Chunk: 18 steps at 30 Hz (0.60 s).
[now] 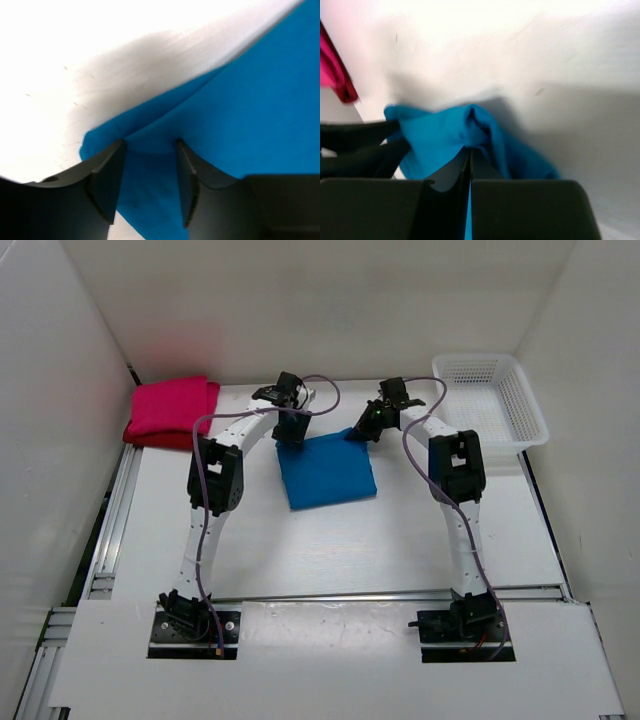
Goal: Fold and stack the t-shirts
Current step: Fold the long partially folded tshirt into a neat square
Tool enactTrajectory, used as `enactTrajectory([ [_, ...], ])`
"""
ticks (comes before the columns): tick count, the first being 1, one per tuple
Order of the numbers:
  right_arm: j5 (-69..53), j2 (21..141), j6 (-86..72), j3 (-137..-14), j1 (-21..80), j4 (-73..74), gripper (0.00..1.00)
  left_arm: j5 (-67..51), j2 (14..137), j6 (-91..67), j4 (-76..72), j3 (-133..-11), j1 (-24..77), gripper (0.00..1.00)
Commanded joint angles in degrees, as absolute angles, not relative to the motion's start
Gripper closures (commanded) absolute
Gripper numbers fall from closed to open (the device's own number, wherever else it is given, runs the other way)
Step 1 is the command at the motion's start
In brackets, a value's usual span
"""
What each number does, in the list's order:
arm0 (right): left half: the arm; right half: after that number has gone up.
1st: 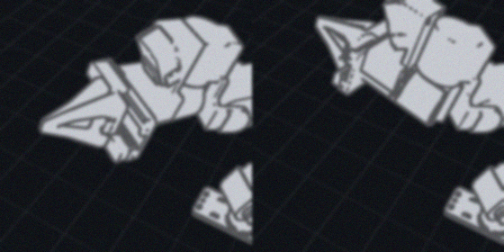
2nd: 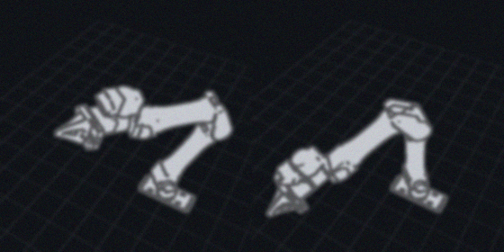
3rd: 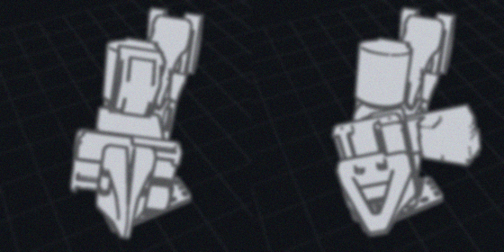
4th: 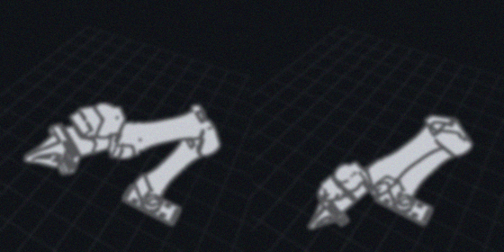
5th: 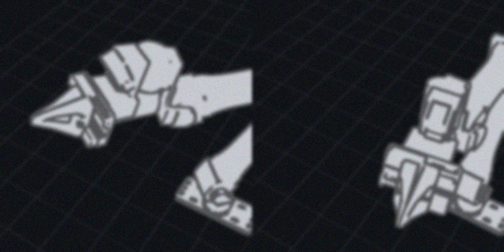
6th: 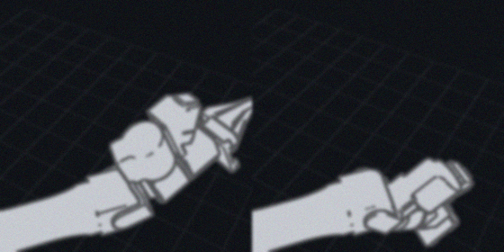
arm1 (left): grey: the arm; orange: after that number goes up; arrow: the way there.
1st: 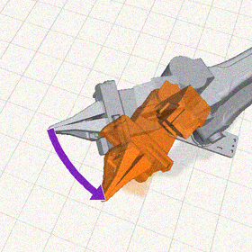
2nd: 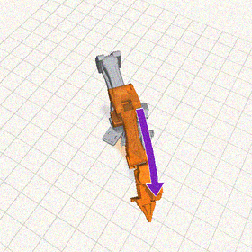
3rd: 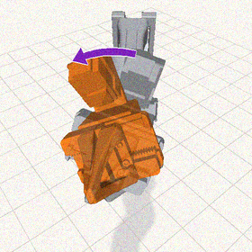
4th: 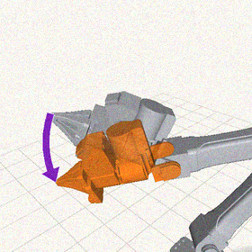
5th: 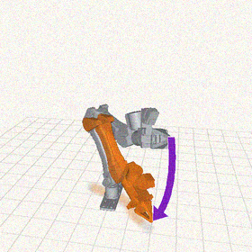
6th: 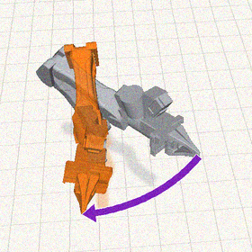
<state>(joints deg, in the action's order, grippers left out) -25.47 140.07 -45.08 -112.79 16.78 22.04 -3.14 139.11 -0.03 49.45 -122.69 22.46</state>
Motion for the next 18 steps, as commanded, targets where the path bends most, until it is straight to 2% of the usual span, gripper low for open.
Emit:
enactTrajectory([
  [1, -21.45, 141.49, -50.97, -115.4, 15.82, 16.08, 1.0, 1.13, 138.78, 0.0, 47.64, -125.94, 22.68, 0.43],
  [5, -20.66, 142.65, -50.98, -116.19, 14.68, 16.87, 1.0, 2.64, 139.31, 0.0, 47.11, -126.47, 22.15, 0.38],
  [10, -18.37, 138.61, -48.26, -112.76, 12.39, 17.57, 1.0, 3.77, 137.73, 0.0, 46.49, -130.16, 20.92, 0.2],
  [13, -15.48, 136.93, -45.01, -114.78, 11.07, 22.03, 1.0, 6.23, 135.18, 0.0, 45.26, -131.4, 20.3, 0.16],
  [15, -14.77, 135.45, -42.2, -117.84, 10.47, 24.51, 0.98, 9.57, 132.91, 0.0, 44.74, -131.92, 20.3, 0.08],
  [18, -14.24, 132.29, -38.33, -118.39, 10.46, 26.81, 0.9, 14.67, 129.39, 0.0, 44.03, -130.17, 20.3, 0.05],
])
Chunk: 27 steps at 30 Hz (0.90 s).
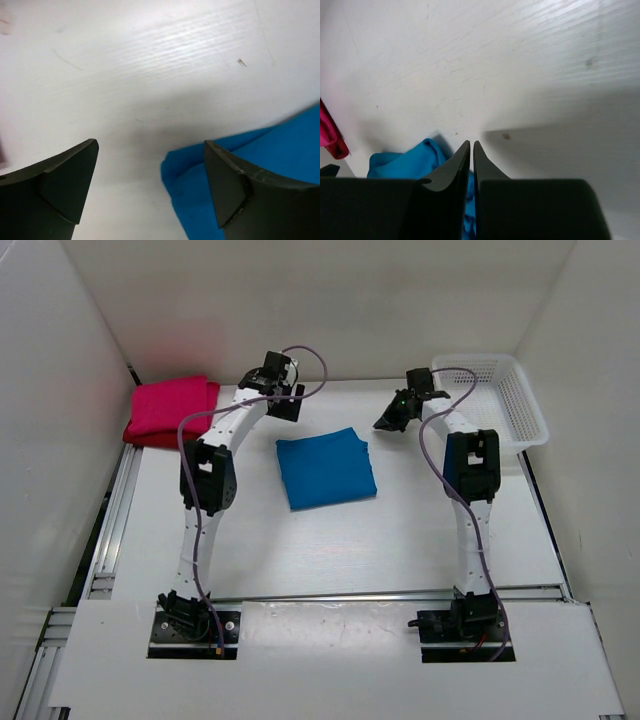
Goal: Fold and stack the t-shirts
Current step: Fold the long partially folded tshirt into a neat square, then put the neatly folded tshirt into the corner of the board with the left arm
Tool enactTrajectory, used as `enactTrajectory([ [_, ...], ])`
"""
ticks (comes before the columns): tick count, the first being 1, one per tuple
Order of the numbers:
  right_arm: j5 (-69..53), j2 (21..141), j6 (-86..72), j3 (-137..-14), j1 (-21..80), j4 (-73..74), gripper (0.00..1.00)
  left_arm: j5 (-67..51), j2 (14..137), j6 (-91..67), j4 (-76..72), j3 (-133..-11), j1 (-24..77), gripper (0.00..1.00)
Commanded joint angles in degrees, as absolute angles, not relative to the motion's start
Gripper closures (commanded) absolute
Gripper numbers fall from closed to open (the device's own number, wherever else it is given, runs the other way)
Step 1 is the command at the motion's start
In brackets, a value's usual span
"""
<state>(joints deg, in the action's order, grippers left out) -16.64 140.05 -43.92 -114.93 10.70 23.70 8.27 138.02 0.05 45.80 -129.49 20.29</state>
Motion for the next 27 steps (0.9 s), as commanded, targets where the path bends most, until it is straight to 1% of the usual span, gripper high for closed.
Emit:
enactTrajectory([
  [1, -14.24, 131.32, -37.71, -116.47, 10.46, 27.68, 0.89, 15.63, 128.33, 0.0, 44.03, -127.64, 20.3, 0.03],
  [3, -14.24, 128.42, -36.22, -114.01, 10.46, 28.65, 0.87, 15.64, 126.05, 0.0, 44.03, -123.86, 19.78, 0.03],
  [4, -14.24, 127.45, -36.21, -110.69, 10.46, 29.26, 0.87, 15.64, 123.69, 0.0, 44.03, -119.23, 19.78, 0.0],
  [6, -14.85, 124.73, -34.02, -107.16, 10.98, 29.27, 0.82, 12.32, 121.39, 0.0, 44.03, -114.11, 19.78, 0.0],
  [7, -15.38, 124.02, -33.4, -103.92, 10.99, 29.27, 0.79, 10.91, 119.29, 0.0, 44.03, -108.86, 19.78, 0.0],
  [8, -16.25, 123.49, -32.88, -102.58, 11.6, 29.79, 0.75, 9.42, 118.4, 0.0, 44.03, -106.46, 19.78, 0.0],
  [9, -18.78, 122.96, -31.83, -101.35, 11.6, 29.79, 0.67, 6.36, 117.69, 0.0, 44.03, -104.26, 19.78, 0.0],
  [12, -21.26, 122.44, -31.29, -97.3, 12.83, 29.79, 0.61, 0.56, 117.16, 0.0, 44.03, -98.8, 18.64, 0.0],
  [15, -22.67, 122.43, -31.29, -94.4, 13.45, 29.79, 0.61, -4.2, 118.21, 0.0, 44.65, -96.77, 18.11, 0.0],
  [16, -23.55, 122.43, -31.29, -93.79, 13.45, 29.27, 0.57, -6.65, 118.21, 0.0, 45.17, -96.77, 18.11, 0.0],
  [19, -25.58, 122.95, -32.43, -91.85, 13.97, 28.56, 0.56, -11.84, 119.44, 0.0, 45.18, -96.77, 18.11, 0.0],
  [25, -25.05, 123.48, -32.43, -88.16, 14.5, 27.33, 0.56, -15.19, 122.26, 0.0, 45.7, -95.45, 18.72, 0.0],
  [27, -25.05, 123.49, -32.43, -87.46, 15.02, 27.33, 0.54, -15.99, 122.26, 0.0, 45.7, -93.44, 18.72, 0.0],
])
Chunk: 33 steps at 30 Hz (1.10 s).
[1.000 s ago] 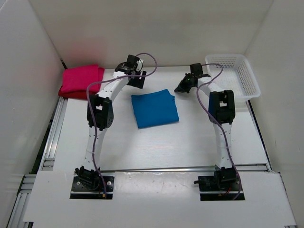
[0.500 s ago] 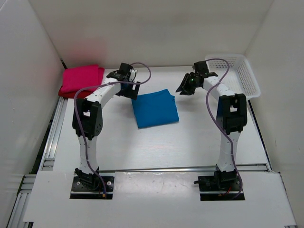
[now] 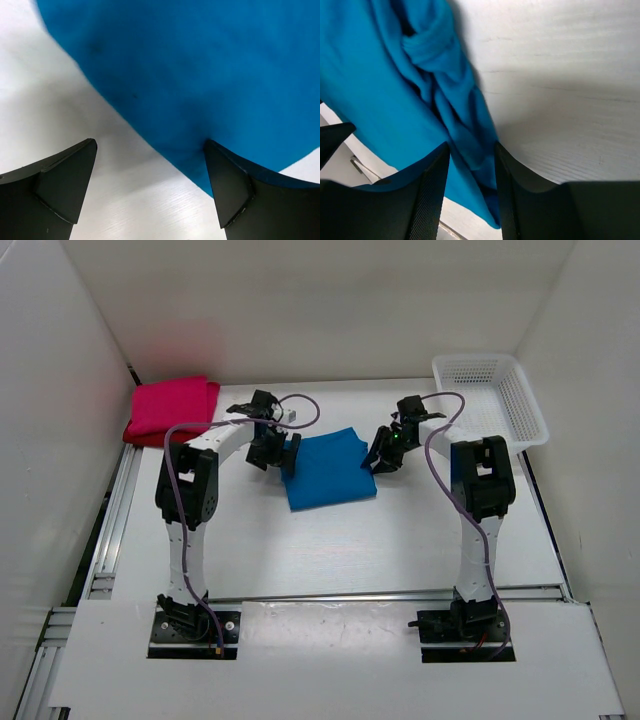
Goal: Fold and stack the t-shirts
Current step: Put the neatly folded tshirt into the corner of the board with the left arm
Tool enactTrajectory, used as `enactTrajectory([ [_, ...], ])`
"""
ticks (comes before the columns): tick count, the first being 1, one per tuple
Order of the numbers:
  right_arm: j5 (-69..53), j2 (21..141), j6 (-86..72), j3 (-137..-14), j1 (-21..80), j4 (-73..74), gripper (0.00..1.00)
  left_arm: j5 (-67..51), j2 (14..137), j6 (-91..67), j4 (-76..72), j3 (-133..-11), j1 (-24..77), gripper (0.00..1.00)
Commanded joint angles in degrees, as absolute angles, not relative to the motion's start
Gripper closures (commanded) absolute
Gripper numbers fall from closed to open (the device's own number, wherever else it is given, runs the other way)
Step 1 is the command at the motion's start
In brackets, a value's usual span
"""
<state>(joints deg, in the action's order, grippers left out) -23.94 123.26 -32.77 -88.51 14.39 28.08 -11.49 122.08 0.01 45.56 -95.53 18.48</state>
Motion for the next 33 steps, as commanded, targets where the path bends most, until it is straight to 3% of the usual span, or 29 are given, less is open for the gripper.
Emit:
enactTrajectory([
  [1, -25.05, 123.49, -31.91, -86.67, 15.03, 27.33, 0.53, -16.61, 122.26, 0.0, 45.7, -92.91, 18.72, 0.0],
  [10, -23.91, 124.01, -31.9, -84.99, 16.08, 27.86, 0.51, -25.31, 127.0, 0.0, 45.7, -92.2, 17.67, 0.0],
  [14, -23.38, 124.01, -32.43, -84.99, 16.08, 28.39, 0.57, -27.67, 128.23, 0.0, 45.7, -93.34, 17.67, 0.0],
  [23, -23.38, 124.01, -32.43, -84.99, 17.14, 28.39, 0.58, -26.28, 129.9, 0.0, 45.7, -93.87, 18.72, 0.0],
  [25, -23.99, 124.01, -32.43, -84.99, 17.14, 28.39, 0.6, -27.16, 131.39, 0.0, 45.7, -94.56, 18.72, 0.08],
  [26, -24.52, 124.01, -32.43, -84.99, 17.66, 28.39, 0.61, -28.03, 132.88, 0.0, 45.7, -95.7, 18.72, 0.18],
  [33, -25.05, 124.01, -33.57, -84.46, 18.8, 27.86, 0.64, -32.16, 137.1, 0.0, 47.46, -99.75, 18.72, 0.65],
])
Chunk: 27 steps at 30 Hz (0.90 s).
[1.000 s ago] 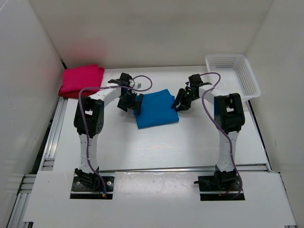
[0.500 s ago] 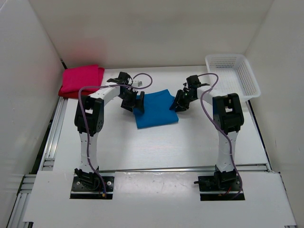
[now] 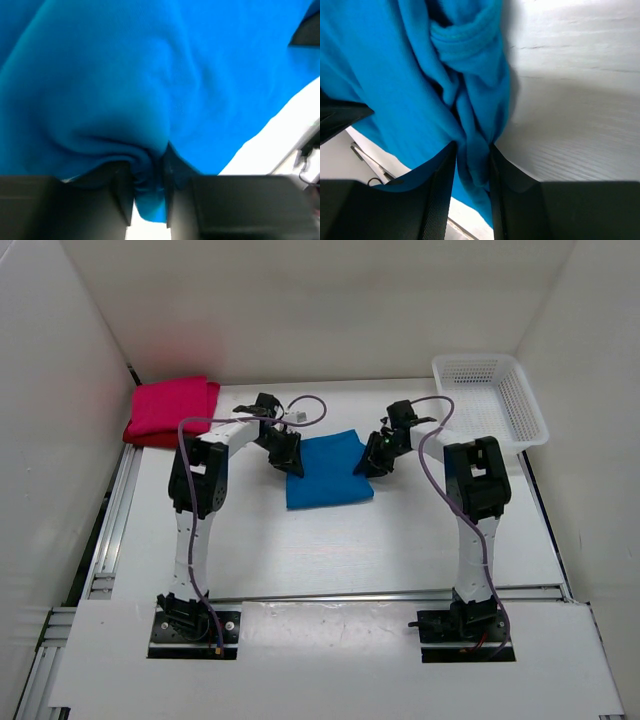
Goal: Fold and stack the t-shirts
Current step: Put the neatly folded tshirt into the corner of the board with the left arm
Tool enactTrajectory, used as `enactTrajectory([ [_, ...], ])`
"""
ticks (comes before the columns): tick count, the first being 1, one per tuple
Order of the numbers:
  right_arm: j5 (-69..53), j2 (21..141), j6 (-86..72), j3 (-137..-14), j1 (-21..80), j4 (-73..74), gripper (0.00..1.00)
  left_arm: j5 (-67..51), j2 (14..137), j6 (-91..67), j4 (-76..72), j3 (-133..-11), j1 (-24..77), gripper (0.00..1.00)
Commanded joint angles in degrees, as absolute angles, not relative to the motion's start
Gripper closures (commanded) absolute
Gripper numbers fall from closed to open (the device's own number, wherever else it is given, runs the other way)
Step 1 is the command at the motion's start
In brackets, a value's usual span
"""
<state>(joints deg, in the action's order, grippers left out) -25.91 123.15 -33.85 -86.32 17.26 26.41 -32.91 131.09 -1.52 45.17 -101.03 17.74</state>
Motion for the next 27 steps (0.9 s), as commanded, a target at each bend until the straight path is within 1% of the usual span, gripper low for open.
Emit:
enactTrajectory([
  [1, -25.05, 124.01, -33.57, -84.46, 18.81, 27.34, 0.64, -32.17, 137.11, 0.0, 48.16, -100.36, 18.02, 0.73],
  [2, -25.05, 124.01, -33.57, -83.94, 18.81, 27.33, 0.64, -32.17, 137.11, 0.0, 49.12, -101.15, 18.02, 0.9],
  [7, -25.58, 121.91, -33.57, -82.62, 18.81, 27.33, 0.64, -26.83, 135.27, 0.0, 52.11, -106.95, 13.8, 0.9],
  [8, -25.58, 121.38, -33.57, -82.62, 18.81, 27.33, 0.64, -20.72, 135.26, 0.0, 53.16, -108.53, 13.8, 0.9],
  [9, -24.97, 120.25, -33.05, -82.1, 18.81, 27.33, 0.64, -16.91, 135.26, 0.0, 54.39, -112.72, 13.28, 0.9],
  [10, -24.96, 119.54, -33.05, -81.48, 18.29, 27.33, 0.64, -13.05, 135.26, 0.0, 56.67, -114.68, 13.27, 0.9],
  [11, -24.35, 118.92, -33.05, -81.47, 18.28, 27.33, 0.64, -6.48, 135.26, 0.0, 57.21, -116.18, 13.27, 0.9],
  [12, -24.35, 117.52, -33.05, -80.87, 17.67, 27.33, 0.64, -3.11, 135.26, 0.0, 57.22, -116.97, 13.27, 0.9],
  [13, -23.74, 116.99, -33.05, -80.86, 17.14, 27.86, 0.64, 0.23, 135.26, 0.0, 56.61, -116.98, 13.27, 0.9],
  [14, -23.03, 116.46, -32.35, -80.86, 17.14, 28.38, 0.63, 7.22, 134.48, 0.0, 54.51, -116.98, 13.27, 0.9],
  [16, -23.03, 115.75, -31.65, -80.86, 16.44, 29.0, 0.63, 14.64, 133.78, 0.0, 51.34, -114.54, 13.79, 0.9],
  [17, -22.51, 115.75, -31.12, -80.86, 16.44, 29.79, 0.63, 21.38, 133.77, 0.0, 49.94, -114.52, 13.8, 0.9],
  [21, -21.97, 115.22, -30.41, -82.35, 16.44, 31.11, 0.63, 31.44, 134.99, 0.0, 44.75, -115.39, 13.28, 0.9],
  [27, -21.45, 115.22, -30.41, -82.88, 15.91, 31.64, 0.63, 38.48, 137.11, 0.0, 41.23, -125.06, 10.29, 0.9],
])
